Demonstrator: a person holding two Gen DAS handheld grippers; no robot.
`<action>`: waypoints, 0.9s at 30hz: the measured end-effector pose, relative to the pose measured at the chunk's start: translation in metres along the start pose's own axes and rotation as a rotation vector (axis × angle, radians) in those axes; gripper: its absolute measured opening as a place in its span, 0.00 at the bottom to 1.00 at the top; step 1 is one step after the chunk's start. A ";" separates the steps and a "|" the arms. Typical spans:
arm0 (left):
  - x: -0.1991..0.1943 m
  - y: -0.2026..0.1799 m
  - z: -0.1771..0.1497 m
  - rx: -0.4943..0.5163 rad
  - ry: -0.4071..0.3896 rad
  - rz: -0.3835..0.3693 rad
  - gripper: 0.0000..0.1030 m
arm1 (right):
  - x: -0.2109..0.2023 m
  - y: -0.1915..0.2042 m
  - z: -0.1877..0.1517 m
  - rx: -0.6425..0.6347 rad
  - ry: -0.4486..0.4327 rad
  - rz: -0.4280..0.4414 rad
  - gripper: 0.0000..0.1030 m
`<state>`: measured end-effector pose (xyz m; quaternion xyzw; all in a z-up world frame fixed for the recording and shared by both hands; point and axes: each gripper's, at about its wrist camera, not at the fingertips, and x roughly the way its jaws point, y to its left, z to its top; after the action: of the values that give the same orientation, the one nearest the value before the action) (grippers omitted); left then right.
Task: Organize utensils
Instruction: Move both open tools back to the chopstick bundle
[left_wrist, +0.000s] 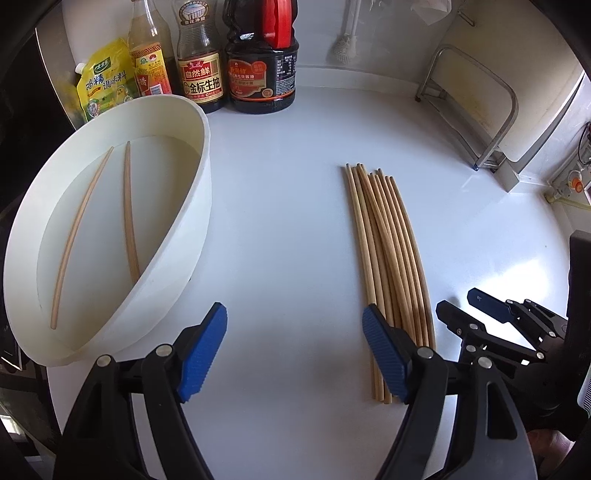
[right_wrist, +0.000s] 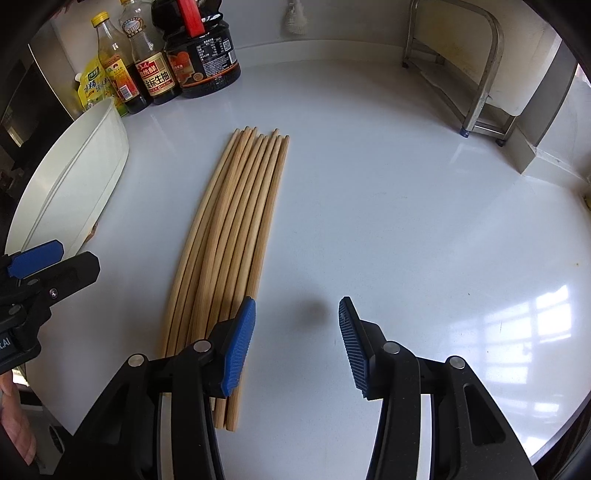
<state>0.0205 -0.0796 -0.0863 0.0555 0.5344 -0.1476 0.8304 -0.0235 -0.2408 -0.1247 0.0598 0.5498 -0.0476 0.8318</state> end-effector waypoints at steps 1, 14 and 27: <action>0.002 0.000 0.000 0.000 0.004 0.002 0.72 | 0.001 0.001 0.001 0.000 -0.003 0.000 0.44; 0.011 -0.008 -0.001 0.012 0.016 -0.004 0.72 | 0.007 0.007 0.005 -0.027 0.002 -0.016 0.44; 0.034 -0.034 -0.008 0.057 0.041 0.000 0.72 | 0.006 -0.026 -0.002 0.006 -0.020 -0.030 0.44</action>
<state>0.0168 -0.1164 -0.1183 0.0822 0.5467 -0.1616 0.8175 -0.0267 -0.2667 -0.1319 0.0535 0.5420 -0.0622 0.8363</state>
